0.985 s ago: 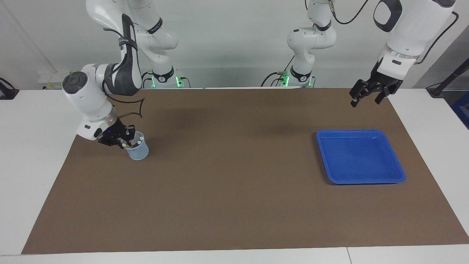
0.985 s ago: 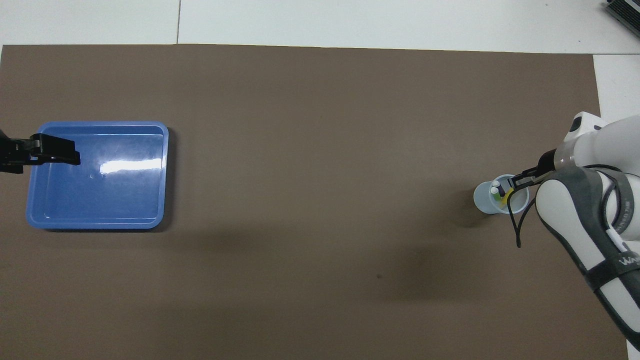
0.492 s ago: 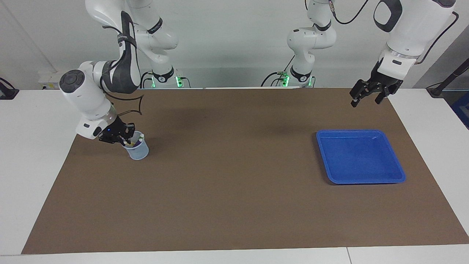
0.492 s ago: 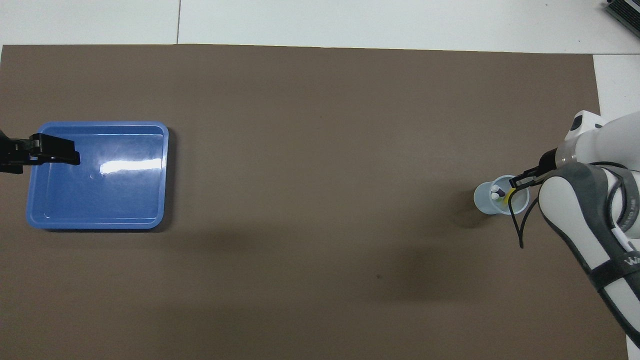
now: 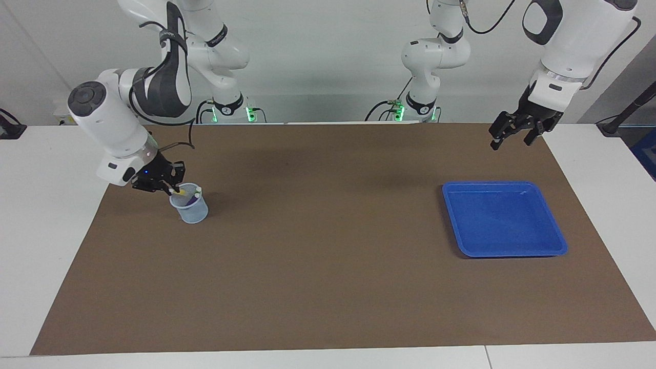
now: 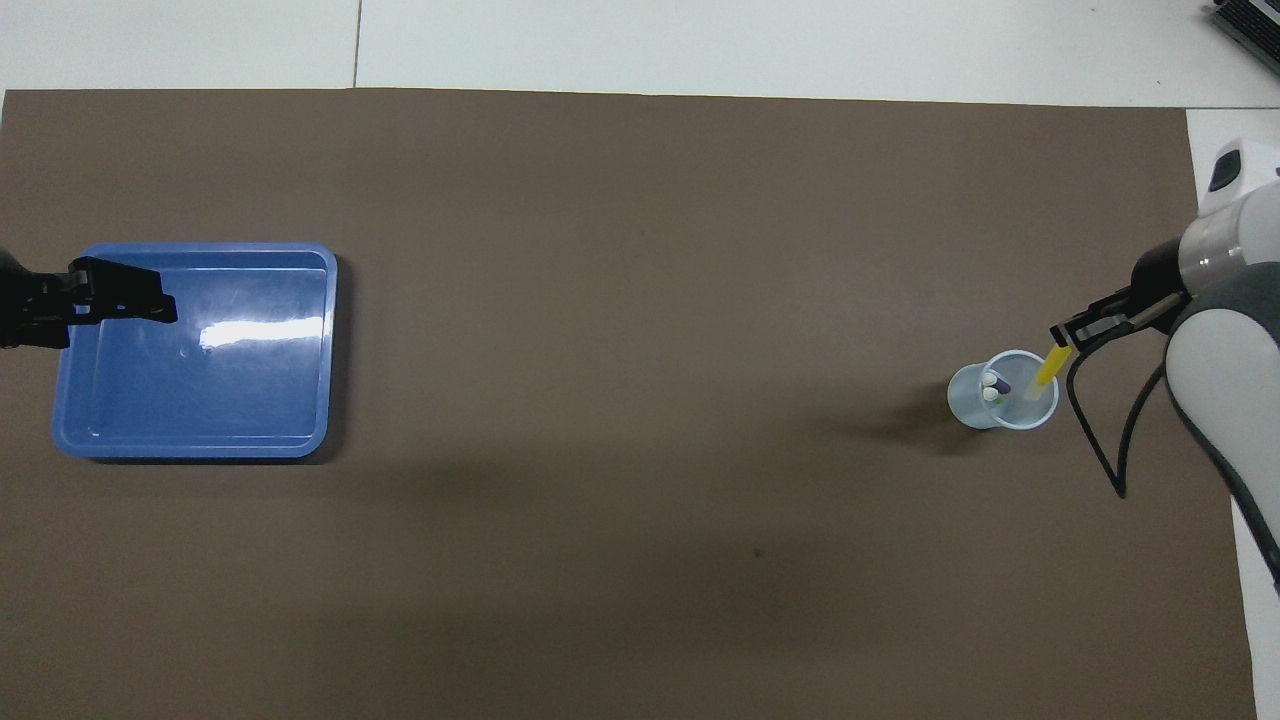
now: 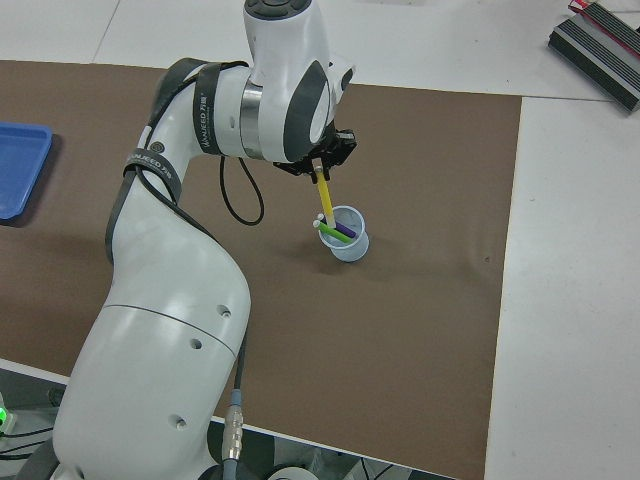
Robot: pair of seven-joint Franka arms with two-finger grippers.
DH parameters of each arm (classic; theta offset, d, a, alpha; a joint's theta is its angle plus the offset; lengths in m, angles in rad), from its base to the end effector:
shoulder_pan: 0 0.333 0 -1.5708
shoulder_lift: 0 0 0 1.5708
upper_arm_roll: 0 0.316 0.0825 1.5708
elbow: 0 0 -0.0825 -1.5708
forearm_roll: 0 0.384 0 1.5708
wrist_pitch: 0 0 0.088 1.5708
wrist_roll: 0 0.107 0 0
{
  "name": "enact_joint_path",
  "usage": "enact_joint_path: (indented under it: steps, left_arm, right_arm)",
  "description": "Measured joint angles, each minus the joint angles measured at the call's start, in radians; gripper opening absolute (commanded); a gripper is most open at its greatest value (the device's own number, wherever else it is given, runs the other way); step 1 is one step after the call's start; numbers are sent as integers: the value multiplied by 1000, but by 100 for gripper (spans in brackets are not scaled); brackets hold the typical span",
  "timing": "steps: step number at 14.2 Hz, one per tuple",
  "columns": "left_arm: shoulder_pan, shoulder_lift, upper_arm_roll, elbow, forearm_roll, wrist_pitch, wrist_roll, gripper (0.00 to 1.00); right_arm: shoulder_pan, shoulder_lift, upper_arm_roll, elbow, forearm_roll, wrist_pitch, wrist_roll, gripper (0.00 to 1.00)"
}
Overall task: Right arm passes pens to left for tray arrangement
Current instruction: 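Lift the yellow pen with the right gripper while the left gripper approaches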
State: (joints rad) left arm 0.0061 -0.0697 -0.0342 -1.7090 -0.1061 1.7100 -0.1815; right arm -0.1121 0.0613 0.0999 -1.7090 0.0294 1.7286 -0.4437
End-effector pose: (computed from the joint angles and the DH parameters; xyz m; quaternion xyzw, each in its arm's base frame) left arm 0.5439 -0.0258 0.6100 0.9947 0.0820 0.0297 0.0550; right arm 0.5778 -0.0057 0.5378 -0.9770 -0.2114 0.0162 0.0217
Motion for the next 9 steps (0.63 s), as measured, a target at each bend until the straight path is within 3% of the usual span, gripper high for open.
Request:
enact_joint_path:
  steps: [4,9]
  left_arm:
    - [-16,-2,-6,-19,-78,60,-126,100]
    - [-66,-4,-10,-39,-183,170,-367,100]
  right_arm:
    - [72,-3,7,83,10,-34,142,0]
    - [183,3,22,87,200,28,592,0]
